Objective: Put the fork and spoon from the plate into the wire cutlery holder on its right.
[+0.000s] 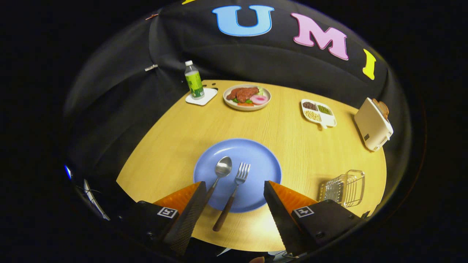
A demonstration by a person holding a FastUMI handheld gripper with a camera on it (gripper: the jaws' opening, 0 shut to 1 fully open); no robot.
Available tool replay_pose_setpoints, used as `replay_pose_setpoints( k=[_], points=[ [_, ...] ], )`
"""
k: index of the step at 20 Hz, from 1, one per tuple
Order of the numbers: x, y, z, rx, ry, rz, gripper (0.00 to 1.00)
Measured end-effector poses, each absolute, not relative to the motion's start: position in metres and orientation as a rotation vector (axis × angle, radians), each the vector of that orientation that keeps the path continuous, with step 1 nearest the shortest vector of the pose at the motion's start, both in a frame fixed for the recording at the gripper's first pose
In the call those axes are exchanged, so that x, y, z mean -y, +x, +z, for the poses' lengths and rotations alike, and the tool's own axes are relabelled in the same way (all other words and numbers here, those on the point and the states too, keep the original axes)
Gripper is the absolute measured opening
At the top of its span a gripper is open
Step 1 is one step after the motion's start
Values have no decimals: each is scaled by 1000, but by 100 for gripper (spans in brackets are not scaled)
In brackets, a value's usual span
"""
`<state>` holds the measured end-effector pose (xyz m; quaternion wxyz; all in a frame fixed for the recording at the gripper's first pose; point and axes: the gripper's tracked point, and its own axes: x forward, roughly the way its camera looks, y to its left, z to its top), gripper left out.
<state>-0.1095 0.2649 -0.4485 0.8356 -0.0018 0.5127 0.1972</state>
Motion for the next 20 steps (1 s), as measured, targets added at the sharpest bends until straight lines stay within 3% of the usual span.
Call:
replay_pose_setpoints(
  k=[9, 10, 13, 18, 20],
  points=[
    [-271, -111, -527, -1240, -36, 340, 80],
    [-271, -108, -530, -1245, -30, 327, 71],
    [-269, -109, -544, -1276, -16, 314, 60],
    [-259, -107, -546, -1288, 8, 332, 10],
    [-261, -108, -544, -1296, 61, 342, 8]
  ],
)
